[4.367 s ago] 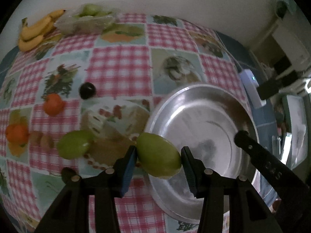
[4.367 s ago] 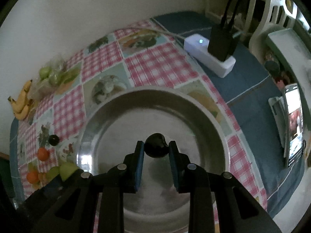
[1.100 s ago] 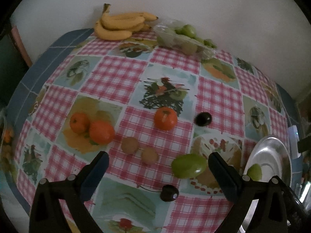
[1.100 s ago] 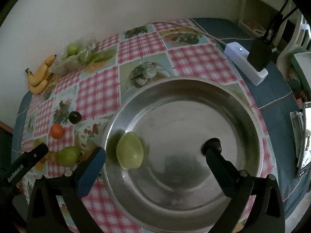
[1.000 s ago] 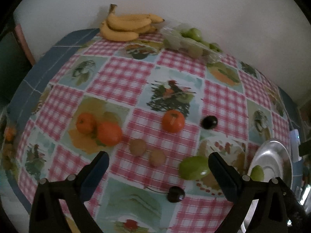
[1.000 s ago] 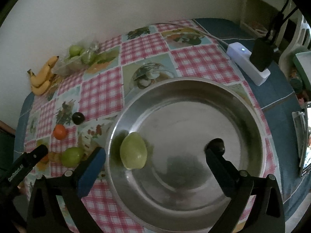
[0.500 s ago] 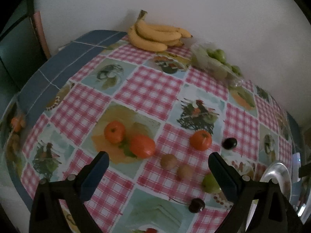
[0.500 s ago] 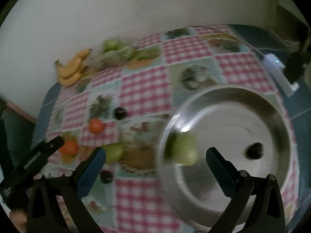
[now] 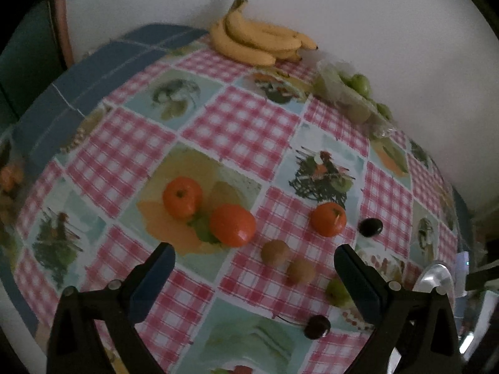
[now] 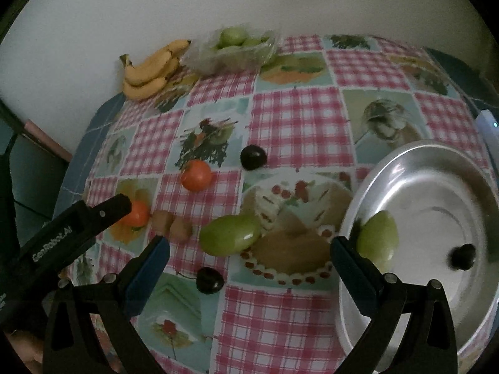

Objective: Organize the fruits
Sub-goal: 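Grasp a brown kiwi with the left tool while the right tool grasps the green mango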

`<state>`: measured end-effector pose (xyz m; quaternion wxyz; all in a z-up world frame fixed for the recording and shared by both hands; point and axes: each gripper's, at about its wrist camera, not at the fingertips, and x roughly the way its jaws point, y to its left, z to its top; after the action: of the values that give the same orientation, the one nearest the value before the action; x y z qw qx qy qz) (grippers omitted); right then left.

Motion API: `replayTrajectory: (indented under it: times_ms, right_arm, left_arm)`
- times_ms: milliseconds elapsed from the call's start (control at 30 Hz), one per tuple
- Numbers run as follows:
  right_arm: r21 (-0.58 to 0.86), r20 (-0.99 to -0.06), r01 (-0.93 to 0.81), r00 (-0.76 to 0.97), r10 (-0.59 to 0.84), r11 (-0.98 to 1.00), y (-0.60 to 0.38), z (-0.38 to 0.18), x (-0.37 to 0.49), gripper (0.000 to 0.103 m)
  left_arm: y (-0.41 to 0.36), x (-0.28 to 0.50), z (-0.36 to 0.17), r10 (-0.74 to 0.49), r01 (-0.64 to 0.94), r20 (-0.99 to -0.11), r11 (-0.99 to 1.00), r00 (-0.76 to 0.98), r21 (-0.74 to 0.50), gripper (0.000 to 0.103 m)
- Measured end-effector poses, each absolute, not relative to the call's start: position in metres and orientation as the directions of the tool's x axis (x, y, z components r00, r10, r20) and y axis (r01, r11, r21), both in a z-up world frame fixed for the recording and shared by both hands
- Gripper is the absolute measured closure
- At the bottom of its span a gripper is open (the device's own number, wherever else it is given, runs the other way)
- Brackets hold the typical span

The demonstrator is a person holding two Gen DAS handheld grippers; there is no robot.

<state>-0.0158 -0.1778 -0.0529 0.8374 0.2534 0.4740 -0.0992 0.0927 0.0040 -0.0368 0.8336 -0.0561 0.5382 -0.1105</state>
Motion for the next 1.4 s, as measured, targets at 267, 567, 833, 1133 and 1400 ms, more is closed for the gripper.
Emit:
replayTrajectory:
  times_ms: [267,567,833,1133,1400]
  right_arm:
    - [0.328,-0.853,0.406,0.515,0.083,0.853,-0.175,-0.062,-0.008,0.001]
    - [0.297,-0.874,0.381,0.478,0.088,0.875,-0.163,-0.074,0.008,0.009]
    - [0.274,-0.892,0.370,0.442,0.091,0.888,-0.158,-0.087,0.020,0.018]
    - [0.270,-0.899,0.374,0.429,0.093,0.888,-0.161,-0.092,0.028,0.028]
    - [0.289,-0.894,0.356,0.431,0.118,0.889,-0.159,-0.093,0.032,0.041]
  left_arm:
    - [0.002,0.095,-0.035,-0.222,0.144,-0.875,0.974,0.430,-0.177,0.000]
    - [-0.007,0.099,-0.039,-0.248,0.187,-0.880,0.965,0.406,-0.185,0.000]
    - [-0.016,0.107,-0.058,-0.259,0.191,-0.904,0.960,0.339,-0.203,0.010]
    - [-0.008,0.117,-0.072,-0.281,0.122,-0.915,0.959,0.291,-0.256,0.042]
    - [-0.014,0.120,-0.081,-0.318,0.106,-0.915,0.948,0.249,-0.301,0.063]
